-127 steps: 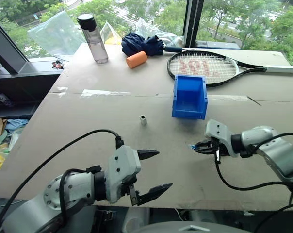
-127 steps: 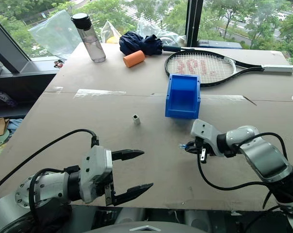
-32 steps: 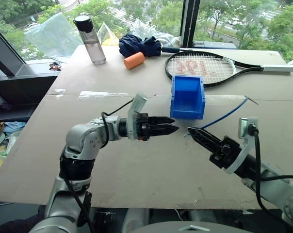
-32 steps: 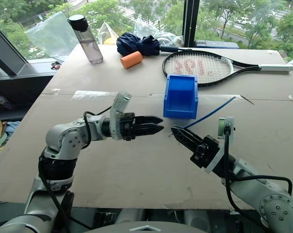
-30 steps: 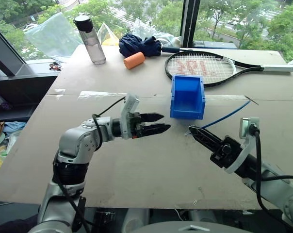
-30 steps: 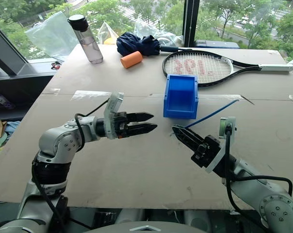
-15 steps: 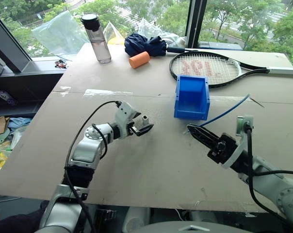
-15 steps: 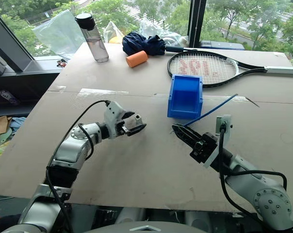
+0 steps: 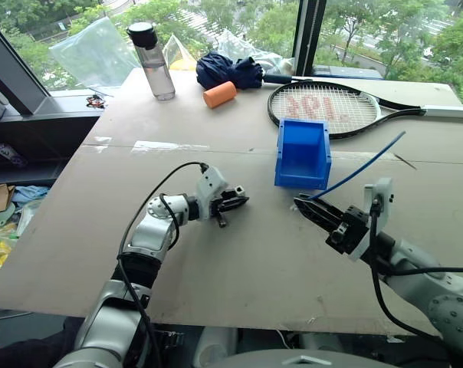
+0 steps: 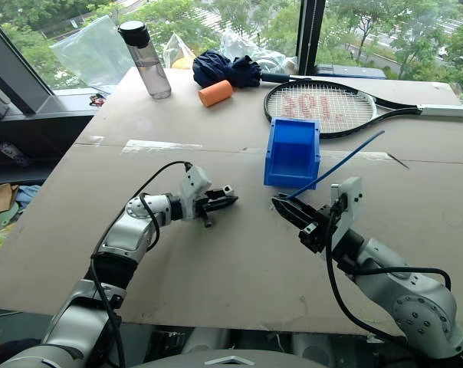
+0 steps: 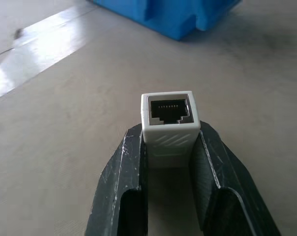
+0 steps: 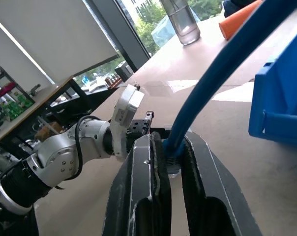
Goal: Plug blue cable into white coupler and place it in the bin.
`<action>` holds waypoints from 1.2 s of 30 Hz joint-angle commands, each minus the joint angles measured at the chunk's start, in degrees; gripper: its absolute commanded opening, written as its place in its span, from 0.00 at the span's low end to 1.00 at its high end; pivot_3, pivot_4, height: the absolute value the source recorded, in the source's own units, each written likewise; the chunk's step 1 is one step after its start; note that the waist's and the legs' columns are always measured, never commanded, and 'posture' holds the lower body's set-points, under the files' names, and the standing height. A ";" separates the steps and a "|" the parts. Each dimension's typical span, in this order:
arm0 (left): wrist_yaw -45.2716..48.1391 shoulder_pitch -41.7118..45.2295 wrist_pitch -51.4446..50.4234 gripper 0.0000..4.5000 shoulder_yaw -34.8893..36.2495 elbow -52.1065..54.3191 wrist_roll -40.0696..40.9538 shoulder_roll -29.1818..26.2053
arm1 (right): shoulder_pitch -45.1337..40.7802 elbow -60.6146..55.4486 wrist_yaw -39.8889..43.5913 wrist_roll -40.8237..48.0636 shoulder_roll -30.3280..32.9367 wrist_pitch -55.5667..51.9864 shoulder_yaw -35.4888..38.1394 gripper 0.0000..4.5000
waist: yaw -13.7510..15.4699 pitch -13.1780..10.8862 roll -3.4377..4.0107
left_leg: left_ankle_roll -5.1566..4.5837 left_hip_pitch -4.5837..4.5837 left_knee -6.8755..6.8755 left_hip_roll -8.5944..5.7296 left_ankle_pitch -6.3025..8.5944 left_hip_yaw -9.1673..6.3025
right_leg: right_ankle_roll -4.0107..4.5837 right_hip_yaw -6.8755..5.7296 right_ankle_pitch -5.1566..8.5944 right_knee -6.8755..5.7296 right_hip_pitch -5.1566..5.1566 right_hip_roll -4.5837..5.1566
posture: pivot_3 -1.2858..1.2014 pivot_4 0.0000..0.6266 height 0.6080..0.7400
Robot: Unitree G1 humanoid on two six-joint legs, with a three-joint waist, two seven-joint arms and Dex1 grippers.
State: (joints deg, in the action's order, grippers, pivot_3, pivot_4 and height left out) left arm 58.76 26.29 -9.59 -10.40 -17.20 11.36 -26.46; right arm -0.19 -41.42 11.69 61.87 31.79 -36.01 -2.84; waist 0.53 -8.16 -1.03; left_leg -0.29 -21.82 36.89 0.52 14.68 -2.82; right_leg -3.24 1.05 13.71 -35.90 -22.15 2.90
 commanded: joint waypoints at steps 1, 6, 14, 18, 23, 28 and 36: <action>11.41 1.69 0.56 0.12 -7.83 4.90 -0.65 -0.75 | -6.91 4.50 9.48 -15.09 5.58 1.48 -7.46 0.00 | -0.28 -0.01 0.01 | 0.00 0.01 0.00 -0.01 0.00 0.03 | 0.01 0.02 0.01 0.00 0.00 0.00 | 0.52 0.24 1.00; 13.42 5.45 4.29 0.12 -12.32 0.55 -5.05 0.73 | -12.92 12.36 19.66 -26.23 7.37 5.72 -13.21 0.00 | -0.11 0.00 0.00 | 0.00 -0.04 0.08 0.00 0.00 -0.01 | 0.02 -0.03 0.01 0.00 0.00 -0.03 | 0.52 0.24 1.00; 16.24 8.34 8.15 0.12 -13.68 -3.82 -7.38 1.79 | -17.09 20.06 26.72 -34.87 3.05 9.64 -16.01 0.00 | 0.26 0.00 0.00 | -0.01 -0.09 0.22 -0.02 0.00 -0.01 | -0.01 -0.04 -0.01 0.00 0.02 -0.03 | 0.52 0.24 1.00; 16.72 8.10 8.63 0.12 -13.49 -3.89 -7.87 1.73 | -17.57 20.59 28.39 -36.48 1.06 9.47 -16.14 0.00 | 0.21 0.00 0.00 | -0.01 -0.08 0.22 -0.02 0.00 -0.02 | -0.01 -0.04 -0.01 -0.02 0.03 -0.03 | 0.52 0.24 1.00; 16.57 7.48 9.25 0.12 -13.57 -3.13 -8.34 1.77 | -17.93 21.75 29.60 -38.02 -1.48 8.83 -16.49 0.00 | 0.21 0.00 0.00 | -0.01 -0.08 0.23 -0.02 0.00 -0.04 | -0.02 -0.05 -0.01 -0.03 0.03 -0.03 | 0.52 0.24 1.00; 16.71 7.12 9.48 0.12 -13.31 -2.84 -8.27 1.48 | -18.18 23.83 31.41 -41.24 -1.40 7.98 -17.73 0.00 | 0.16 0.01 0.02 | -0.01 -0.05 0.24 -0.02 0.00 -0.04 | -0.02 -0.05 -0.01 -0.06 0.04 -0.03 | 0.52 0.24 1.00; 16.69 6.74 8.90 0.12 -12.80 -2.07 -8.05 1.44 | -18.84 26.56 35.21 -43.54 -0.22 7.11 -18.01 0.00 | 0.03 0.05 0.03 | -0.01 0.04 0.23 -0.01 0.00 -0.05 | -0.02 -0.06 -0.01 -0.06 0.12 -0.04 | 0.52 0.24 1.00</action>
State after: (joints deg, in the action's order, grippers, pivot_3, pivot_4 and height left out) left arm 74.81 33.74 -0.47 -22.54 -20.73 3.59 -25.13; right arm -19.26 -16.82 45.73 19.83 30.27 -27.60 -20.35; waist 0.55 -8.11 -1.00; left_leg -0.30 -21.77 37.12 0.51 14.68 -2.88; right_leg -3.25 0.99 13.70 -35.97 -22.02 2.85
